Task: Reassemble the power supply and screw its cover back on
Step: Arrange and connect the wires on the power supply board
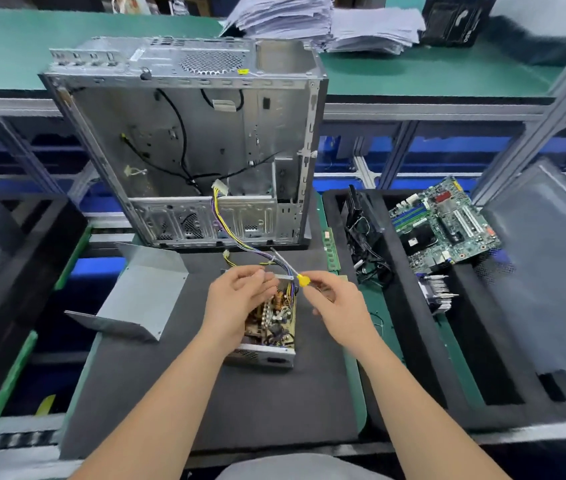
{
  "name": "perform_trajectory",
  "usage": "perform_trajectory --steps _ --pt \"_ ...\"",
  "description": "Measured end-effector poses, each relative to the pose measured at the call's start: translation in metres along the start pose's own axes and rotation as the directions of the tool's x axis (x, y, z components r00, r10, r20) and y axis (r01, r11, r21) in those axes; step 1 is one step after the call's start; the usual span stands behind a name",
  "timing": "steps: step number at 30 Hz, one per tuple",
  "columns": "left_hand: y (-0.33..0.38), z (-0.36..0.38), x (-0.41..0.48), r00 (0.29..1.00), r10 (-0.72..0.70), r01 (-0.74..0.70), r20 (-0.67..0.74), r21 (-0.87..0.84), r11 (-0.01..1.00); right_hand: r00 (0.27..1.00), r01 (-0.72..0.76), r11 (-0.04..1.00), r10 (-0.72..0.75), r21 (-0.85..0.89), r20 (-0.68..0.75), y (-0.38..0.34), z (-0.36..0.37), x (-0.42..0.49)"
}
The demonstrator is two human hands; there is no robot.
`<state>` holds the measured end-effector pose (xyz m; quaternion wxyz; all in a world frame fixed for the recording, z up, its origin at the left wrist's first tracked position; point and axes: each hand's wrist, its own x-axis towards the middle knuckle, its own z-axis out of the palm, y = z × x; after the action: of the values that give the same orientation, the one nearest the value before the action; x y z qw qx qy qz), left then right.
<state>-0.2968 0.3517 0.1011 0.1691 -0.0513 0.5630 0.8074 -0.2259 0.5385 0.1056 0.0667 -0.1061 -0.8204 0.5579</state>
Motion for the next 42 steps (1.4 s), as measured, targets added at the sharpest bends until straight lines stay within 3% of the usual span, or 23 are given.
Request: perform_trajectory --steps 5,14,25,42 --pt "0.006 -0.011 0.009 0.997 -0.025 0.030 0.069 -0.069 0.997 0.995 0.071 0.969 -0.051 -0.237 0.091 -0.011 -0.001 -0.004" --pt "0.001 -0.020 0.014 0.989 -0.006 0.024 0.146 -0.116 0.993 0.996 0.073 0.960 -0.058 -0.272 0.063 -0.016 -0.006 -0.001" --pt "-0.003 -0.011 0.009 0.984 0.047 -0.063 0.173 0.089 0.994 0.986 0.168 0.919 -0.148 -0.356 0.081 -0.010 -0.019 -0.003" --pt "-0.004 -0.010 0.008 0.983 0.062 -0.085 0.174 0.130 0.988 0.984 0.178 0.922 -0.161 -0.344 0.077 -0.004 -0.017 -0.003"
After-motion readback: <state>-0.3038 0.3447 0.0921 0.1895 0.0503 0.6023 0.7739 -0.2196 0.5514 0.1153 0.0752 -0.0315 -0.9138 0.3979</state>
